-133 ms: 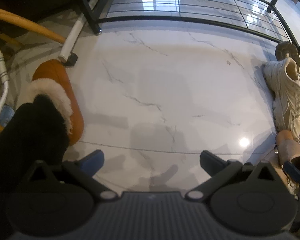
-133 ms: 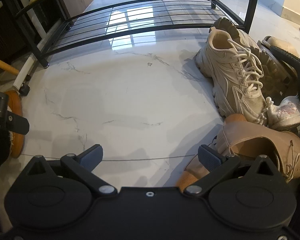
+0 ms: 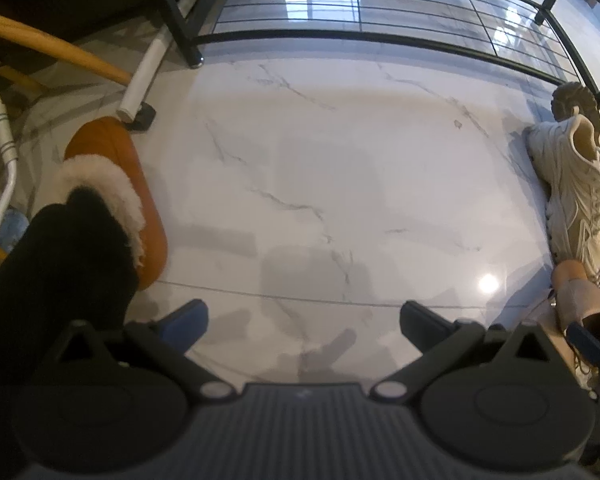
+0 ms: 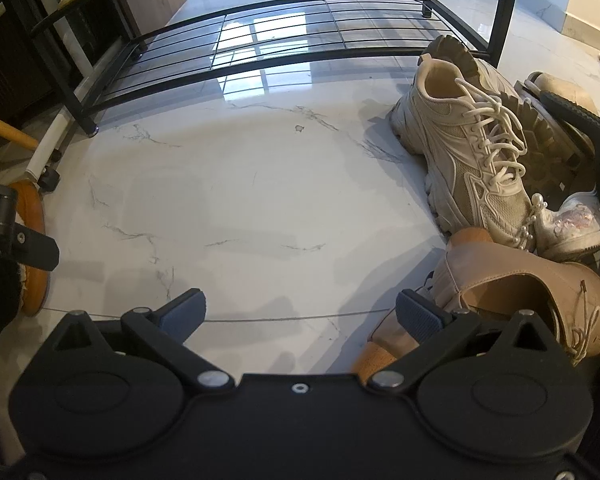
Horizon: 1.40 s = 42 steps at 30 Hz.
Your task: Organize scattered shoes
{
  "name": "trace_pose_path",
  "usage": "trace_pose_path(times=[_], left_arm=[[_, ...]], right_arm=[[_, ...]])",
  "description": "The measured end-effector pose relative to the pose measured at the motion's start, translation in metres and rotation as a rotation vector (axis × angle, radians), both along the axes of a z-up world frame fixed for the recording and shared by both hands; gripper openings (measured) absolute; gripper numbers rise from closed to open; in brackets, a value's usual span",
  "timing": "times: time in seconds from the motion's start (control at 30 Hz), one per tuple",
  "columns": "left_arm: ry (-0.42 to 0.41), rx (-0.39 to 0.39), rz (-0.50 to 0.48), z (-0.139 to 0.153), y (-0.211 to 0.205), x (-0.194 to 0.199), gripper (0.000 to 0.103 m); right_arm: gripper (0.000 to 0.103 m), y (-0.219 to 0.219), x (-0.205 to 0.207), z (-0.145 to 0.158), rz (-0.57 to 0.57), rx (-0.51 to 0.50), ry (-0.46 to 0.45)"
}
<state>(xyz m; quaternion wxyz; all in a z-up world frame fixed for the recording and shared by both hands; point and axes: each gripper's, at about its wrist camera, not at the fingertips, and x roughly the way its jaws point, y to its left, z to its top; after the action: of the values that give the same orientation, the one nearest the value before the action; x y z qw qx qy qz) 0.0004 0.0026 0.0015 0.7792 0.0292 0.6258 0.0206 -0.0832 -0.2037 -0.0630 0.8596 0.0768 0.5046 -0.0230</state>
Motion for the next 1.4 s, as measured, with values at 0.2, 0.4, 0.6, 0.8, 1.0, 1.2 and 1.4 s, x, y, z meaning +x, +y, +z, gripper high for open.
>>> trace_pose_path(times=[0.2, 0.4, 0.6, 0.8, 1.0, 1.2, 1.4], left_arm=[[0.008, 0.002, 0.001, -0.003, -0.002, 0.000, 0.102], [0.009, 0.008, 0.003, -0.004, -0.006, -0.002, 0.102], [0.012, 0.014, -0.002, -0.005, -0.009, -0.003, 0.102], [0.008, 0.046, -0.038, -0.008, -0.016, -0.006, 0.102], [0.006, 0.039, -0.043, -0.007, -0.014, -0.007, 0.102], [0.025, 0.043, -0.036, -0.009, -0.012, -0.005, 0.102], [0.031, 0.045, -0.041, -0.007, -0.012, -0.006, 0.102]], right_arm=[[0.103, 0.001, 0.000, 0.000, 0.001, 0.006, 0.002], [0.103, 0.001, 0.000, -0.002, -0.001, 0.008, 0.005], [0.103, 0.002, -0.001, -0.001, -0.003, 0.003, 0.007], [0.103, 0.001, -0.004, 0.007, -0.035, -0.013, -0.046], [0.103, 0.002, -0.003, 0.005, -0.035, -0.012, -0.031], [0.103, -0.001, -0.002, 0.004, -0.030, -0.010, -0.027], [0.103, 0.000, -0.002, 0.002, -0.033, -0.007, -0.020]])
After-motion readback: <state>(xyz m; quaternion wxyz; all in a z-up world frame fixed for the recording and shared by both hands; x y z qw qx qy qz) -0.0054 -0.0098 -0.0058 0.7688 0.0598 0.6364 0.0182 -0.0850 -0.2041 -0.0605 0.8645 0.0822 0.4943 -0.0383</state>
